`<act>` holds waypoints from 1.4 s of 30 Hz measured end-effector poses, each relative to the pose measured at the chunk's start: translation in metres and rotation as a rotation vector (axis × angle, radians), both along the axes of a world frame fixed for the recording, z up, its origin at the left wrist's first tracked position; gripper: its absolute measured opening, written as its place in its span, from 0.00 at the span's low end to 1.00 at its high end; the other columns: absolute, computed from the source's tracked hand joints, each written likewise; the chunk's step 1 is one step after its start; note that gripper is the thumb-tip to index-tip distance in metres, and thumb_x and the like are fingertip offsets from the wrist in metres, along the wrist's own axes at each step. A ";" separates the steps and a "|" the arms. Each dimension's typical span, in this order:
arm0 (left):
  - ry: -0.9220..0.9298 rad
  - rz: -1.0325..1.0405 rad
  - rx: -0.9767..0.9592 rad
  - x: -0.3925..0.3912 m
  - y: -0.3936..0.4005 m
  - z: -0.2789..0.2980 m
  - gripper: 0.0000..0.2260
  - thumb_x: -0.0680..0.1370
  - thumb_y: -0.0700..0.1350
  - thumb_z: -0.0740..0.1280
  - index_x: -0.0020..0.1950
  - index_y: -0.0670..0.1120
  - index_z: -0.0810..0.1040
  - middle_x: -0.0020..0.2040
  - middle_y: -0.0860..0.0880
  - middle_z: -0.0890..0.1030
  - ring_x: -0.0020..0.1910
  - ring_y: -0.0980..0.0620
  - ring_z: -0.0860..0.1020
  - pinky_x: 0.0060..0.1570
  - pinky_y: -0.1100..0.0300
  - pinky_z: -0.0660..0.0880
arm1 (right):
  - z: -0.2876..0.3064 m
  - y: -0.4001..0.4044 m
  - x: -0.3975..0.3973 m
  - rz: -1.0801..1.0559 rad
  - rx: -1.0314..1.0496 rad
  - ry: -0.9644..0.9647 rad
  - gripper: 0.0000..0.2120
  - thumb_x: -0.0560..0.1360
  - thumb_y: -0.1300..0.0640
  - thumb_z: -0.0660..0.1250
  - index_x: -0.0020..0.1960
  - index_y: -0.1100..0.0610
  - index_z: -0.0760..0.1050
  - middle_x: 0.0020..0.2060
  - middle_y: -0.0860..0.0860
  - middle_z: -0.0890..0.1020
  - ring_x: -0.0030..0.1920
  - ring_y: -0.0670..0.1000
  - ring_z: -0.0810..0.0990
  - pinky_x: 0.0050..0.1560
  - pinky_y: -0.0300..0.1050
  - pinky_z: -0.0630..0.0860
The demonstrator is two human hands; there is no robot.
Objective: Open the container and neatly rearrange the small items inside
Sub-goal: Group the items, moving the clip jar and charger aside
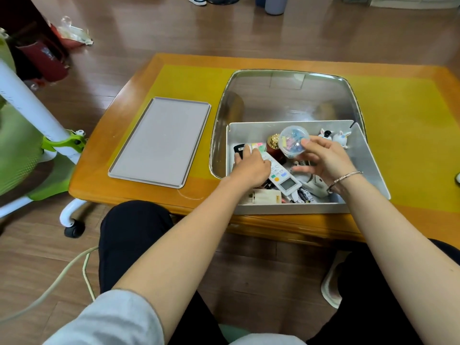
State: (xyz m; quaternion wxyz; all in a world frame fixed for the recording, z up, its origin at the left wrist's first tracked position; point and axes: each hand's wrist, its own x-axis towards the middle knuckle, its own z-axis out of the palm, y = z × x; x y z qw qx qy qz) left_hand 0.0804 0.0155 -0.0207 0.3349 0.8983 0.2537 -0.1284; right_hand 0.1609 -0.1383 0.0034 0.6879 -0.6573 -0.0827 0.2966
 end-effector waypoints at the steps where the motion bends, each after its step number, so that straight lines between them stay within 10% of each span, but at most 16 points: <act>1: 0.082 -0.025 0.043 0.003 0.000 -0.002 0.26 0.83 0.50 0.50 0.78 0.42 0.50 0.79 0.42 0.43 0.76 0.37 0.43 0.74 0.44 0.47 | 0.000 0.001 0.001 -0.004 0.003 -0.003 0.04 0.76 0.61 0.65 0.50 0.60 0.76 0.48 0.58 0.80 0.45 0.54 0.80 0.35 0.48 0.82; 6: 0.252 -0.123 0.223 0.003 0.002 -0.011 0.29 0.82 0.56 0.49 0.79 0.43 0.46 0.79 0.44 0.42 0.74 0.38 0.58 0.70 0.44 0.59 | 0.001 0.011 0.004 0.010 0.000 -0.040 0.04 0.77 0.59 0.65 0.50 0.58 0.76 0.34 0.49 0.82 0.40 0.49 0.80 0.36 0.46 0.82; 11: 0.277 -0.130 0.304 -0.002 -0.005 -0.006 0.27 0.82 0.56 0.47 0.76 0.42 0.56 0.74 0.38 0.58 0.67 0.39 0.68 0.62 0.47 0.68 | 0.007 0.028 0.006 0.034 -0.031 -0.057 0.04 0.77 0.58 0.66 0.48 0.57 0.76 0.43 0.54 0.82 0.41 0.50 0.81 0.38 0.48 0.83; 19: 0.447 -0.083 0.262 0.025 0.003 0.016 0.26 0.80 0.48 0.56 0.77 0.44 0.55 0.74 0.36 0.59 0.71 0.32 0.59 0.68 0.40 0.63 | 0.014 0.037 0.005 0.035 -0.038 -0.058 0.05 0.77 0.56 0.66 0.45 0.57 0.76 0.40 0.54 0.80 0.35 0.48 0.80 0.35 0.47 0.82; 25: 0.414 -0.039 0.148 0.025 0.000 0.023 0.14 0.80 0.48 0.58 0.65 0.46 0.69 0.39 0.48 0.73 0.34 0.52 0.75 0.45 0.58 0.72 | 0.011 0.035 0.003 0.025 -0.060 -0.059 0.05 0.77 0.56 0.66 0.45 0.57 0.75 0.41 0.53 0.80 0.35 0.48 0.80 0.39 0.50 0.82; 29: 0.373 0.085 0.102 0.026 -0.001 0.013 0.22 0.81 0.52 0.56 0.73 0.45 0.65 0.66 0.41 0.69 0.27 0.57 0.79 0.40 0.61 0.68 | 0.011 0.034 0.002 0.023 -0.054 -0.059 0.05 0.77 0.56 0.66 0.46 0.58 0.76 0.41 0.53 0.81 0.36 0.48 0.79 0.41 0.50 0.81; 30: 0.349 0.151 0.090 0.025 -0.001 0.011 0.23 0.80 0.54 0.57 0.72 0.44 0.65 0.69 0.39 0.64 0.51 0.56 0.80 0.43 0.60 0.67 | 0.011 0.033 0.001 0.023 -0.051 -0.062 0.05 0.77 0.55 0.66 0.47 0.58 0.76 0.41 0.53 0.81 0.36 0.48 0.80 0.41 0.50 0.81; 32: 0.288 0.276 0.054 0.022 -0.004 0.005 0.25 0.80 0.57 0.58 0.70 0.42 0.68 0.70 0.40 0.60 0.69 0.43 0.60 0.54 0.54 0.68 | 0.012 0.034 0.000 0.016 -0.037 -0.065 0.05 0.77 0.55 0.66 0.47 0.58 0.76 0.41 0.53 0.82 0.34 0.46 0.81 0.39 0.48 0.82; 42: -0.181 0.229 0.147 -0.017 -0.027 0.005 0.16 0.78 0.41 0.62 0.64 0.39 0.72 0.68 0.43 0.61 0.66 0.44 0.62 0.68 0.51 0.61 | 0.017 0.043 0.002 0.009 -0.035 -0.125 0.04 0.77 0.59 0.65 0.51 0.56 0.75 0.42 0.52 0.79 0.36 0.47 0.80 0.35 0.44 0.80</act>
